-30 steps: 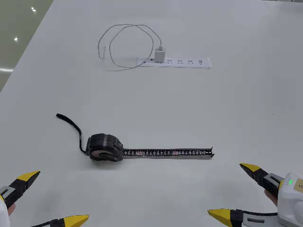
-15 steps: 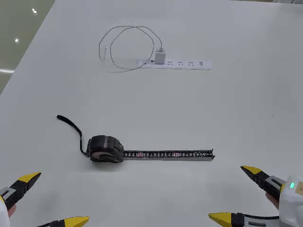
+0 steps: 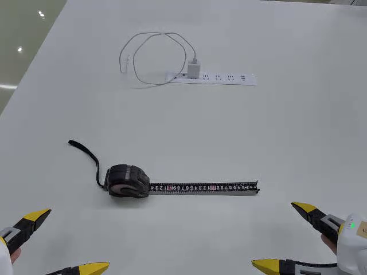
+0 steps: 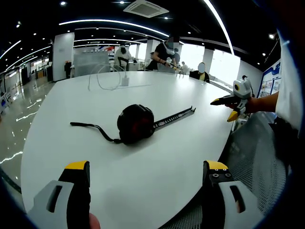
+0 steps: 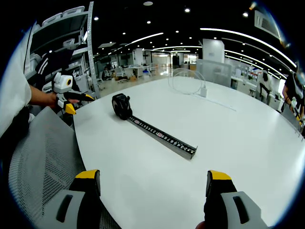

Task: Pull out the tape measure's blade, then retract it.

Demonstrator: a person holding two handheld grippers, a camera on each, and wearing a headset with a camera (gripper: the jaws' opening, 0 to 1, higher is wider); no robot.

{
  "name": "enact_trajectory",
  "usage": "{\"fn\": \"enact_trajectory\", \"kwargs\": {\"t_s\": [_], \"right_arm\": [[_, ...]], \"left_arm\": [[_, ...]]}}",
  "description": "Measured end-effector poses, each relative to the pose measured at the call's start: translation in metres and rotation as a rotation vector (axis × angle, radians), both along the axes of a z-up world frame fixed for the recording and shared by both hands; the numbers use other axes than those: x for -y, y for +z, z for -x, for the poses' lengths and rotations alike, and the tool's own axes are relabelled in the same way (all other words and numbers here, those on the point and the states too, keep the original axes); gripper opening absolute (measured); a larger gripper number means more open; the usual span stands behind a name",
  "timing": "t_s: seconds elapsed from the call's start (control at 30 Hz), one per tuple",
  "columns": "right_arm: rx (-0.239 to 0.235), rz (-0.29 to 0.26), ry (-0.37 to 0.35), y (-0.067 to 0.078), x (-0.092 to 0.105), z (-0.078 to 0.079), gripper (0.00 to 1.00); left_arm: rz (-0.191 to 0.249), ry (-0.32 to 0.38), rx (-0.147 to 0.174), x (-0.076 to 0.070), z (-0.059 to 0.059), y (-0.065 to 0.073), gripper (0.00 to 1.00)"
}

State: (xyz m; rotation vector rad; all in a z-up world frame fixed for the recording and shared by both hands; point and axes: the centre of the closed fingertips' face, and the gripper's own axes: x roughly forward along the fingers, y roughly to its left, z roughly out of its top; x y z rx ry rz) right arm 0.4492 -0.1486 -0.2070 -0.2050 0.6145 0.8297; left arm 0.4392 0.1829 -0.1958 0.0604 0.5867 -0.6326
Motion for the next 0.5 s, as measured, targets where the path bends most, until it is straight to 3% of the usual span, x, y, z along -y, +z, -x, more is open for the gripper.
{"fn": "enact_trajectory", "kwargs": {"t_s": [0.5], "right_arm": [[0.0,0.01,0.015,-0.0017,-0.0009,-0.0045,0.9]], "left_arm": [[-0.005,-0.002,-0.008,0.0074,-0.0073,-0.0037,0.95]]}}
